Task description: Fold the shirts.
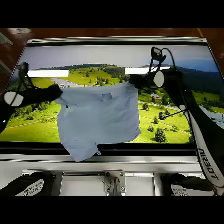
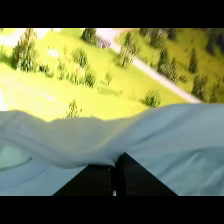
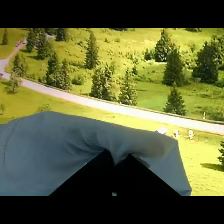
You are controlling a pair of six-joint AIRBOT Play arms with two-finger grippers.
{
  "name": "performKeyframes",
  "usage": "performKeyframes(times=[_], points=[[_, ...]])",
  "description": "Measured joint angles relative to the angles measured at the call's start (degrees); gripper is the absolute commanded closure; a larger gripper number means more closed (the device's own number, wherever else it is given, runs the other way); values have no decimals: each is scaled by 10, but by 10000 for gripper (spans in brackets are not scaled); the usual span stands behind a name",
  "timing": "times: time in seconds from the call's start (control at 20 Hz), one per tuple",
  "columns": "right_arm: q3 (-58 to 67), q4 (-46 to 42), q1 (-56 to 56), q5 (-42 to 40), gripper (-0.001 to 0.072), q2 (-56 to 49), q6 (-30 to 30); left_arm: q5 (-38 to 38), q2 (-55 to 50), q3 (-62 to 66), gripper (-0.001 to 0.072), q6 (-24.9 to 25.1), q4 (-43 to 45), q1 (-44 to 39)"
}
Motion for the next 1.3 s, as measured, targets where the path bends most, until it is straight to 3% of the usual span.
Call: performKeyframes(times=[0.05, 0.1, 0.15, 0.2, 0.35, 0.45, 0.6, 0.75, 1.0, 1.3], points=[[0, 0, 0, 14, 264, -15, 3, -26, -24, 1, 513, 1, 0, 0], [0, 1, 0, 24, 95, -26, 3, -52, -45, 1, 292, 1, 0, 0], [0, 2, 0, 32, 77, -34, 2, -73, -59, 2, 45, 1, 0, 2], [0, 4, 0, 41, 77, -38, -3, -95, -70, 4, -1, 2, -1, 7], [2, -18, -12, 70, 79, -26, -25, -186, -82, 27, 5, 21, 16, 55], [2, -59, -36, 119, 215, -4, -48, -251, -72, 38, 7, 49, 29, 114], [-2, -84, -104, 227, 205, 22, -115, -325, -36, 9, 6, 83, 38, 215], [-35, 19, -194, 317, 206, 33, -185, -372, -9, -76, 6, 110, 35, 292], [-124, 232, -258, 350, 206, 39, -259, -349, 2, -207, 6, 174, -57, 316], [-161, 301, -238, 319, 206, 40, -302, -276, -6, -258, 8, 196, -105, 264]])
